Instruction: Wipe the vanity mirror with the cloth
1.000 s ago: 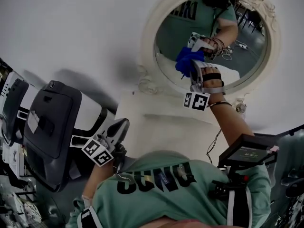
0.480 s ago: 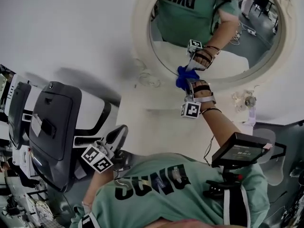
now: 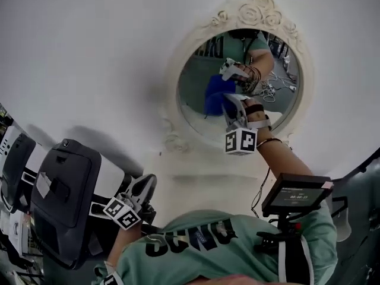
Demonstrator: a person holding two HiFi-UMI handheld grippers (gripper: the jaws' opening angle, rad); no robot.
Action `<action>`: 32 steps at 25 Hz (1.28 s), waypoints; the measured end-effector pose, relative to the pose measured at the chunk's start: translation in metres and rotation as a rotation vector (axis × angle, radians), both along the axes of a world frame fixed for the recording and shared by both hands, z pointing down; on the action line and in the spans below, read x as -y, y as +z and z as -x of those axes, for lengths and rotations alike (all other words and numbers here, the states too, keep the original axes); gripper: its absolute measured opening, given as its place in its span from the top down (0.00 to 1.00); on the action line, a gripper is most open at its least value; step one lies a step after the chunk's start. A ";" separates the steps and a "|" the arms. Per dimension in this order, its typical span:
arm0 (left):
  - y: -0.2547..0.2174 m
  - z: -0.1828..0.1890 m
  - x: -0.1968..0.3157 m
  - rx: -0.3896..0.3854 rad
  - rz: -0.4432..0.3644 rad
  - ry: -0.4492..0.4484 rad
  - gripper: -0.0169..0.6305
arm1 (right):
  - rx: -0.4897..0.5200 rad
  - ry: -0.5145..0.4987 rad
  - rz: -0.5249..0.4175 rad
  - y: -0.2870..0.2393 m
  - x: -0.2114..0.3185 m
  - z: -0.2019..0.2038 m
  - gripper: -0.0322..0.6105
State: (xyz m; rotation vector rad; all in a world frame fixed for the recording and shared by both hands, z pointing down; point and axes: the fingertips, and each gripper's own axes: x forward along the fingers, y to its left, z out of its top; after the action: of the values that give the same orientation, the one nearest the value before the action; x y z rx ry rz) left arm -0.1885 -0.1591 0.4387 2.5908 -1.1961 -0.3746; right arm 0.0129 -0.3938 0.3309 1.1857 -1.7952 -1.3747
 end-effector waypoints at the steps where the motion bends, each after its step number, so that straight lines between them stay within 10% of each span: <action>1: -0.005 -0.003 0.005 -0.007 -0.022 0.002 0.96 | 0.020 0.022 -0.078 -0.047 0.002 -0.011 0.87; 9: -0.025 -0.006 0.006 -0.023 -0.085 -0.001 0.96 | 0.007 0.249 -0.349 -0.216 0.017 -0.069 0.87; 23: -0.024 -0.007 0.005 -0.009 -0.064 0.006 0.96 | -0.017 0.279 -0.390 -0.207 0.020 -0.068 0.87; 32: 0.002 -0.022 0.004 0.002 0.041 0.035 0.96 | -0.076 0.230 -0.303 -0.064 0.012 -0.059 0.88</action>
State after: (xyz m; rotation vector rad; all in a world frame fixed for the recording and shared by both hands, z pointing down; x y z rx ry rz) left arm -0.1664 -0.1634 0.4403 2.5742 -1.1451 -0.3366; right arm 0.0722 -0.4056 0.2673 1.4246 -1.3819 -1.5666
